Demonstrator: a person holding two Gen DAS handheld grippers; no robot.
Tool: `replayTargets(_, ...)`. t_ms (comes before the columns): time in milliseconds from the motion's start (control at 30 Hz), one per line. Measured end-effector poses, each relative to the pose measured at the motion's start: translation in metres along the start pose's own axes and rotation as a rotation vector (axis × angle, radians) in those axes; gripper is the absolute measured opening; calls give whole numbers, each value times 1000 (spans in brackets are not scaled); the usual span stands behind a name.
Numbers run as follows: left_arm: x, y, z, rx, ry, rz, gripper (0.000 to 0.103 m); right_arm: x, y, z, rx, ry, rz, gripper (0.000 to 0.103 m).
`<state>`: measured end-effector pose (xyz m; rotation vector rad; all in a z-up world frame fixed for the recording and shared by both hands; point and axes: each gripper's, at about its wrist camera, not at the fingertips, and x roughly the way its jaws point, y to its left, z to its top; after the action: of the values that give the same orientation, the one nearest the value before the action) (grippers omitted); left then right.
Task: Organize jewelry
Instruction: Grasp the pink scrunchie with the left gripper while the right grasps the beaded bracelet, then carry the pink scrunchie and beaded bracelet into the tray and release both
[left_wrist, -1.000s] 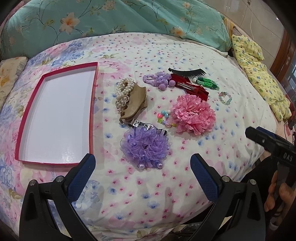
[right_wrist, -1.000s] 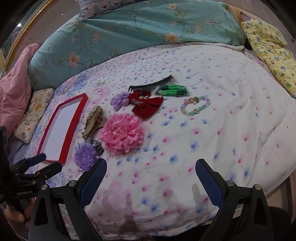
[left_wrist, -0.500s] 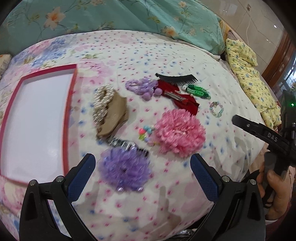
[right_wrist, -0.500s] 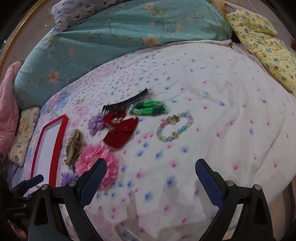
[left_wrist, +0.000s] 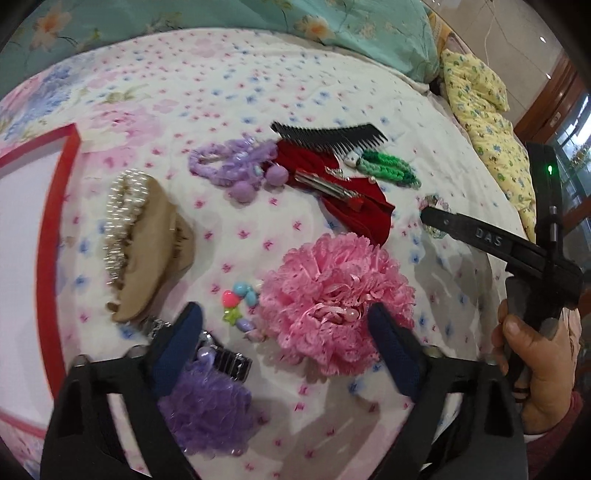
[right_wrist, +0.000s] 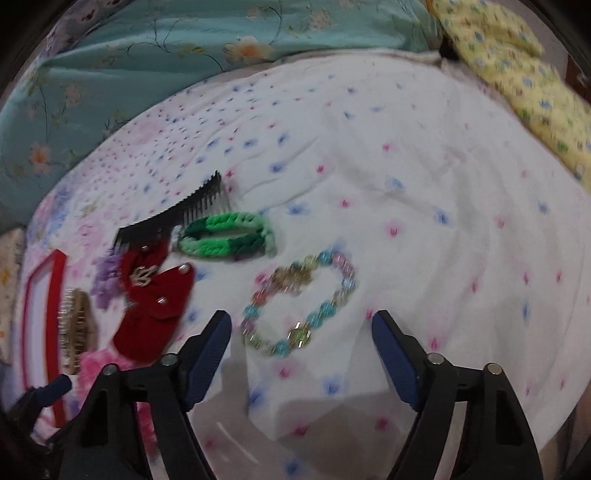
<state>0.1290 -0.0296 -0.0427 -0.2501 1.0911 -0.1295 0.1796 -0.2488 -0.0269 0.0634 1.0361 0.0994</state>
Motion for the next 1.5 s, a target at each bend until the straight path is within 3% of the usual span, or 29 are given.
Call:
replayTargets(33, 3, 0, 0, 4, 11, -9, 60, 2, 1, 0, -6, -3, -16, 70)
replayTargets(67, 8, -1, 1, 7, 25, -19, 41, 2, 2, 0, -11, -13, -30, 59)
replayTargets(100, 13, -2, 0, 11, 46, -37, 33, 1, 2, 0, -19, -20, -49, 51)
replayTargets(133, 15, -3, -1, 14, 52, -51, 25, 0, 2, -1, -21, -23, -57, 36)
replayTargets(167, 13, -5, -2, 22, 43, -49, 24, -2, 1, -2, -19, -27, -49, 19)
replayTargets(233, 8, -8, -5, 40, 29, -48, 17, -5, -5, -3, -3, -24, -19, 8)
replayTargets(567, -45, 9, -21, 15, -61, -71, 14, -53, -7, -16, 30, -94, 176, 7)
replayTargets(800, -82, 31, -36, -22, -128, -56, 14, -80, 25, -39, -50, -102, 272, 7)
replayTargets(1500, -154, 180, -84, -314, -261, 106, 14, -101, 230, -81, -354, -14, 619, 7)
